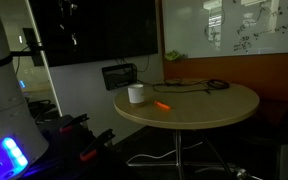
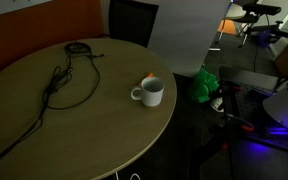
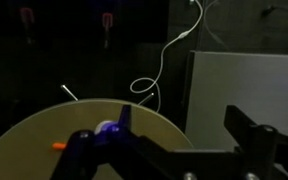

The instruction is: Put the marker in the white cup

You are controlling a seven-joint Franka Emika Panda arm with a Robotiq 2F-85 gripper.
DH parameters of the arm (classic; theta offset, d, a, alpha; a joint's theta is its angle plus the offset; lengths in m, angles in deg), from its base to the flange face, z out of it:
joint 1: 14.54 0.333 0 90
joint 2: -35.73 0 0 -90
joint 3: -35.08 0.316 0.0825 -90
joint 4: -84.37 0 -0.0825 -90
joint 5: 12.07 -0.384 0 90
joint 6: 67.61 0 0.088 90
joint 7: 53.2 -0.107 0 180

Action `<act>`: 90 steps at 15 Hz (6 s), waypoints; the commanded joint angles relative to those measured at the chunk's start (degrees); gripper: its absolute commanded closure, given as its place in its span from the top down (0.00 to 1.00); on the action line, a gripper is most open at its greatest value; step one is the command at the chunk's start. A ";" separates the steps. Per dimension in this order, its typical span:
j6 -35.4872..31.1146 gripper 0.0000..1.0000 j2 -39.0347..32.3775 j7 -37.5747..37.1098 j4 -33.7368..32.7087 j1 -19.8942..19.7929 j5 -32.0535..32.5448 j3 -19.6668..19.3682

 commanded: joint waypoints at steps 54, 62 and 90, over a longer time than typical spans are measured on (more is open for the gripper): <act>-59.24 0.47 -76.15 -80.19 -18.00 -1.43 12.79 -20.08; -60.39 0.05 -79.10 -81.47 -19.10 0.59 13.20 -21.97; -61.47 0.05 -46.95 -71.30 1.74 3.03 49.65 -15.16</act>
